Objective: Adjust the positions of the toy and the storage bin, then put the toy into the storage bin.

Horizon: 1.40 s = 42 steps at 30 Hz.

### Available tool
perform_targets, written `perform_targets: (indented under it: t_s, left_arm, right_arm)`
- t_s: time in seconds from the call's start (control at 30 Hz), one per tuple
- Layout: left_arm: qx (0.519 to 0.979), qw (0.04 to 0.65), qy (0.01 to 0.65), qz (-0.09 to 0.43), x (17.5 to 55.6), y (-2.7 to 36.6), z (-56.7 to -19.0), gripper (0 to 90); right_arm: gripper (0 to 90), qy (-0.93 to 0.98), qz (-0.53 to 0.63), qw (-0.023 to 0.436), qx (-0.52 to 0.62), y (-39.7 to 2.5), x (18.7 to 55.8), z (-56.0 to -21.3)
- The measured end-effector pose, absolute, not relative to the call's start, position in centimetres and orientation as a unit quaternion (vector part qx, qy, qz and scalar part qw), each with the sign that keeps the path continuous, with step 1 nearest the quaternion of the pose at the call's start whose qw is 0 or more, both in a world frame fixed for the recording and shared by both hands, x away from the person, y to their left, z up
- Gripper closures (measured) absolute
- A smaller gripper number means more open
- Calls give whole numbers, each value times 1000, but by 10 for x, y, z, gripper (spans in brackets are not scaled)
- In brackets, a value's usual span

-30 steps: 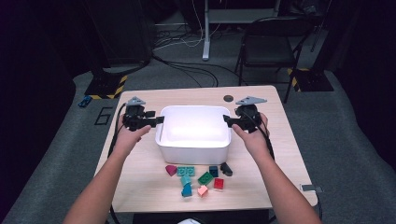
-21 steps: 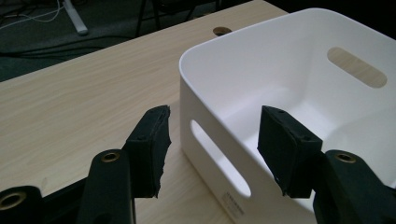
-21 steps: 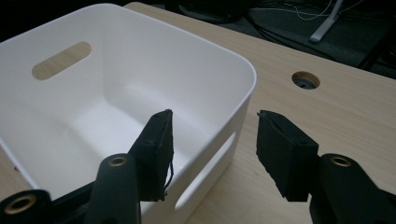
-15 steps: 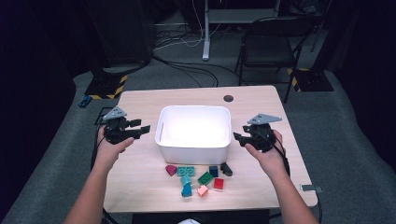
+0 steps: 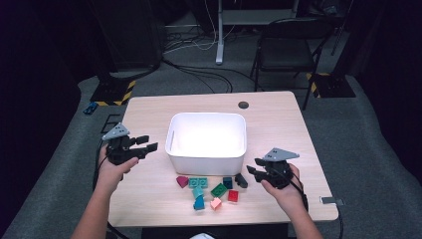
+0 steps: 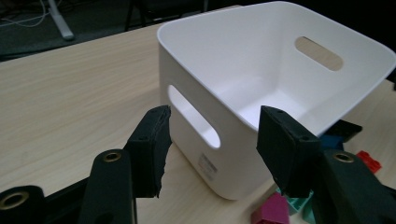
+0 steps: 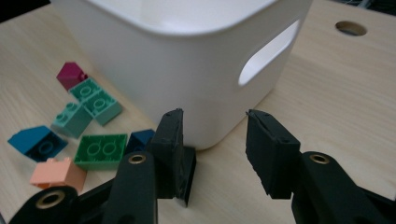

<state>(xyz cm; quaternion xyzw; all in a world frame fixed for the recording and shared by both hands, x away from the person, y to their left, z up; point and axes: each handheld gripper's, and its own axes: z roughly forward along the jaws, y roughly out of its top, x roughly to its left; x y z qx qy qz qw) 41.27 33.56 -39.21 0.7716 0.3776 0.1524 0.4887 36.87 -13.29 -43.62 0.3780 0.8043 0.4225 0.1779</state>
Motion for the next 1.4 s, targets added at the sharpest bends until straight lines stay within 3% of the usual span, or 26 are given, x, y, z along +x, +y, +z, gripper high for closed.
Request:
perform_targets:
  t_s: [0.13,0.63,0.93,1.4]
  left_arm:
    - [782,481,367,153,406,335,-402,428]
    - [804,462,351,126,412,312,-430,427]
    - [805,454,362,121,418,304,-440,421]
    - [802,451,372,120,420,309,-448,422]
  right_arm:
    - [503,807,417,173,380,-128,366,-448]
    - [450,809,406,175,388,-103,391,-472]
    - [454,809,393,189,394,-100,398,-478]
    - [489,814,394,174,391,-105,391,-479]
